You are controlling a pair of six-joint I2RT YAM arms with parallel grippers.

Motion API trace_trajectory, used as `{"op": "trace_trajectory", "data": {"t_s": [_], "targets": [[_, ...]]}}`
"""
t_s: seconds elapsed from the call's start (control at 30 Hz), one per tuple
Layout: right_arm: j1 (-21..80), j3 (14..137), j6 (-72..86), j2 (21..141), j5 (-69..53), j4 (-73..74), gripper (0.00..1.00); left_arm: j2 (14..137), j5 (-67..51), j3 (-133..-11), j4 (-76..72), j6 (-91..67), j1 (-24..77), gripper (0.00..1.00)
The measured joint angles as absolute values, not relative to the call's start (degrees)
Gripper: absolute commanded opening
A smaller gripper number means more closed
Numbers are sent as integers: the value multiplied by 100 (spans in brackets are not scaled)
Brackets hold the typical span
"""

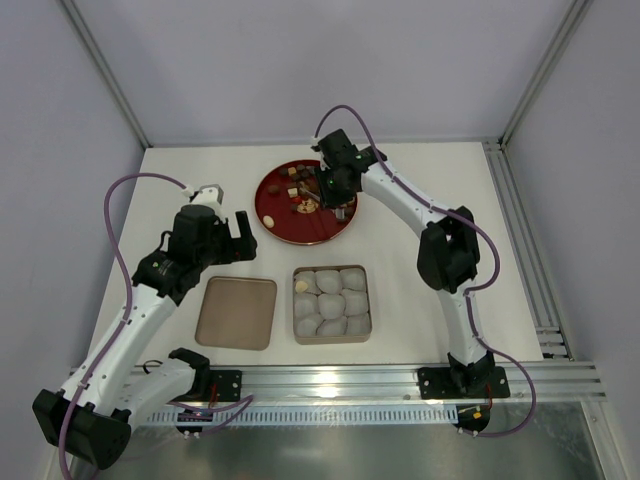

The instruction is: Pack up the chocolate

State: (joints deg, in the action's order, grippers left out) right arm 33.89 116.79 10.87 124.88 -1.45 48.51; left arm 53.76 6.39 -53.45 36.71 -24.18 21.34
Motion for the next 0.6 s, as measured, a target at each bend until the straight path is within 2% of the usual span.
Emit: {"op": "trace_trajectory", "data": {"t_s": [0.6], "targets": [[3400, 11592, 1094, 11843, 148, 4939, 31, 5376, 639, -5345, 3671, -2421, 2134, 100]]}}
